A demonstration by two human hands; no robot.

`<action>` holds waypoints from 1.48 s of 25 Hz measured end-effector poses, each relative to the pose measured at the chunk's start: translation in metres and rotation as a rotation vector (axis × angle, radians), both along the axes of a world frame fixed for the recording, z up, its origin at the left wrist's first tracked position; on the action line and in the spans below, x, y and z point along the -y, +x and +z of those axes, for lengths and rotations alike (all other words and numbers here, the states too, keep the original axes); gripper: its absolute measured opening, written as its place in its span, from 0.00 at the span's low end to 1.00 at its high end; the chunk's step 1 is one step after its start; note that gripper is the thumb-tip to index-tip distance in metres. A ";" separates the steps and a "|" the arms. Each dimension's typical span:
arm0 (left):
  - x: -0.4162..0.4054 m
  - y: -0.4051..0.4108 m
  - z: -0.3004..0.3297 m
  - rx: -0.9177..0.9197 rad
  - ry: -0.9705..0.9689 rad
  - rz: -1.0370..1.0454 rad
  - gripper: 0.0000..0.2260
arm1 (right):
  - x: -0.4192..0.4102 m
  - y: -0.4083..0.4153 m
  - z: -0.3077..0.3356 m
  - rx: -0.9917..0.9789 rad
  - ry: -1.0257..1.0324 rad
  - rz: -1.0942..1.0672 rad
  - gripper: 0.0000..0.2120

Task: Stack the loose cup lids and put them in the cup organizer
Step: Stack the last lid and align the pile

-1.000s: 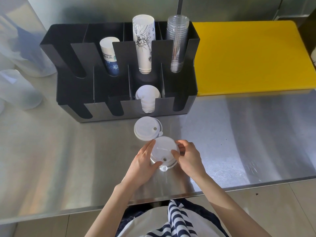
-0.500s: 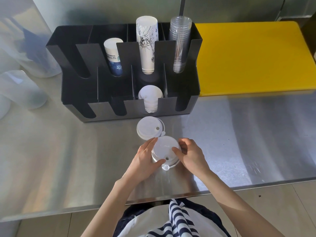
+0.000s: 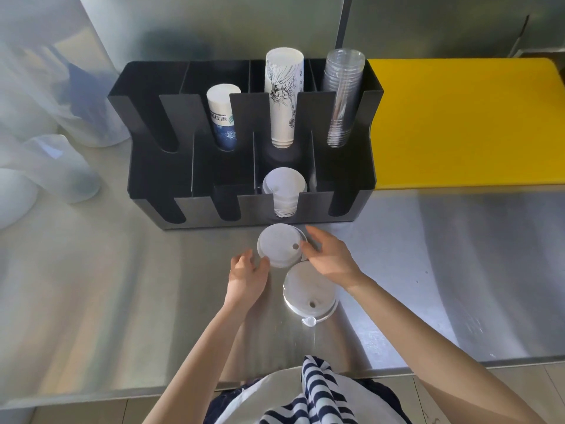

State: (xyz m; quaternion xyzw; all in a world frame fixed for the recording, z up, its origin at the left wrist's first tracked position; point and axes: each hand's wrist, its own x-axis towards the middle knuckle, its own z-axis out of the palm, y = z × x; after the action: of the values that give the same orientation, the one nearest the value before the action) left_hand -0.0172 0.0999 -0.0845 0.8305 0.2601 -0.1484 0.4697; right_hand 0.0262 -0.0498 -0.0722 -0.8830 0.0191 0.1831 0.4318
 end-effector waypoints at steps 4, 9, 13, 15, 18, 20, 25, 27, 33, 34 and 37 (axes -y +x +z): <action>0.004 0.013 0.000 -0.052 -0.017 -0.001 0.13 | -0.014 0.013 -0.004 -0.075 -0.013 0.070 0.23; 0.008 0.016 0.002 -0.052 -0.034 -0.007 0.16 | -0.020 0.011 -0.004 -0.080 -0.012 0.067 0.22; 0.010 0.012 0.007 0.004 -0.043 0.004 0.21 | -0.021 0.008 0.001 -0.043 0.017 0.061 0.21; 0.008 0.010 0.008 0.086 -0.086 0.045 0.22 | -0.023 0.005 0.006 -0.007 0.069 0.024 0.18; 0.005 0.008 0.011 0.180 -0.166 0.136 0.20 | -0.022 0.000 0.012 0.043 0.209 -0.062 0.13; 0.005 0.006 0.014 0.232 -0.188 0.175 0.18 | -0.020 -0.002 0.015 0.079 0.224 -0.104 0.12; -0.001 0.000 0.024 0.330 -0.399 0.166 0.15 | -0.007 -0.007 0.024 0.167 0.222 -0.149 0.12; -0.002 -0.001 0.029 0.340 -0.435 0.082 0.14 | 0.000 -0.008 0.027 0.144 0.192 -0.132 0.13; 0.008 -0.003 0.028 0.306 -0.335 -0.096 0.14 | 0.024 -0.021 0.023 0.094 0.184 -0.201 0.07; 0.009 -0.005 0.026 0.292 -0.299 -0.133 0.14 | 0.027 -0.025 0.020 0.077 0.183 -0.218 0.06; 0.014 -0.012 0.018 0.268 -0.186 -0.231 0.16 | 0.033 -0.037 0.015 0.029 0.181 -0.266 0.07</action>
State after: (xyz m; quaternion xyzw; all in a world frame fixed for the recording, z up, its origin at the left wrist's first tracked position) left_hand -0.0295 0.0858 -0.0665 0.8201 0.0834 -0.1130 0.5547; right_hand -0.0105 -0.0827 -0.0571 -0.8327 0.1131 0.1126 0.5302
